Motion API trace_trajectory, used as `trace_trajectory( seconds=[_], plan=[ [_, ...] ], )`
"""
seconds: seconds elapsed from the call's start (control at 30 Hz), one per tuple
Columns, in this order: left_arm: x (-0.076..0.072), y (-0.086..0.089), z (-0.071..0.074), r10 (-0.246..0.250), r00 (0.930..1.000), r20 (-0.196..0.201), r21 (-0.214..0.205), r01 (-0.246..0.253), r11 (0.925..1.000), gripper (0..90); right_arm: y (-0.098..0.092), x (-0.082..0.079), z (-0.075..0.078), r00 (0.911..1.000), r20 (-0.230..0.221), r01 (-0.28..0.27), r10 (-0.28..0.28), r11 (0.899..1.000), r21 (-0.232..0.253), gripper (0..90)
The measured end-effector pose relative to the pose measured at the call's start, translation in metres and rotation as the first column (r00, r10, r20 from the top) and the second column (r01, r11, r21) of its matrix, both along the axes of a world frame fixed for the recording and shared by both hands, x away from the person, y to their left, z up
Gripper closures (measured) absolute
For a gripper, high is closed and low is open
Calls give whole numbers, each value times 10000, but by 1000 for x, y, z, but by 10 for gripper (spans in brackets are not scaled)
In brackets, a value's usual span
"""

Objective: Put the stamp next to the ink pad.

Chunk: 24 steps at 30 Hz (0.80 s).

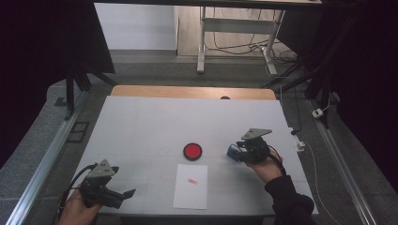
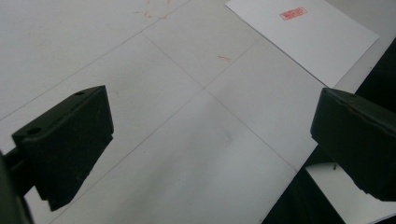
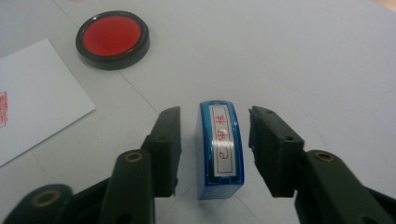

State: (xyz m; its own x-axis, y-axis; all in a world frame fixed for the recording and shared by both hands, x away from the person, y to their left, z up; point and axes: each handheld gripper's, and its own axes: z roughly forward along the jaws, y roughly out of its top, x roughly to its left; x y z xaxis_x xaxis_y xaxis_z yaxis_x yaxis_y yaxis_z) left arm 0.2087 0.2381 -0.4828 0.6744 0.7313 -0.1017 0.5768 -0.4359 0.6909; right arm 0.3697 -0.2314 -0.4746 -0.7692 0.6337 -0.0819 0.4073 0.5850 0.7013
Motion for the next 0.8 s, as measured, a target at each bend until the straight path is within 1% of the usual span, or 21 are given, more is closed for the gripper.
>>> trace_trajectory(
  seconds=[0.13, 0.23, 0.3, 0.4, 0.57, 0.67, 0.73, 0.8],
  plan=[
    [0, 0, 0, -1, 10000, 0, -2, 1, 10000, 0, 1, -5, 6, 10000, 19, 94, -94, 9998, 197, 442],
    [-1, 0, 0, -11, 10000, 13, -13, 11, 10000, 0, 3, -8, 7, 9999, -68, 150, -149, 9998, 129, 367],
    [-1, 0, 0, -10, 10000, 22, -11, 10, 10000, 0, 5, -11, 8, 9996, -173, 245, -242, 9995, 192, 340],
    [-1, 0, 0, -8, 10000, 29, -7, 8, 10000, 0, 6, -15, 14, 9994, -23, 337, -337, 9990, 309, 295],
    [-1, 0, 0, -7, 10000, 18, 16, 7, 10000, 0, 6, -26, 21, 9989, 34, 461, -465, 9954, 840, 220],
    [-1, 0, 0, -2, 10000, 19, 20, 2, 10000, 0, 6, -33, 22, 9983, 161, 546, -559, 9958, 740, 189],
    [-1, 0, 0, 1, 10000, 19, 23, -1, 10000, 0, 5, -38, 22, 9982, 223, 539, -558, 9955, 781, 180],
    [-1, 0, 0, 6, 10000, 20, 30, -6, 10000, 0, 3, -43, 24, 9979, 195, 589, -610, 9937, 949, 158]
  ],
)
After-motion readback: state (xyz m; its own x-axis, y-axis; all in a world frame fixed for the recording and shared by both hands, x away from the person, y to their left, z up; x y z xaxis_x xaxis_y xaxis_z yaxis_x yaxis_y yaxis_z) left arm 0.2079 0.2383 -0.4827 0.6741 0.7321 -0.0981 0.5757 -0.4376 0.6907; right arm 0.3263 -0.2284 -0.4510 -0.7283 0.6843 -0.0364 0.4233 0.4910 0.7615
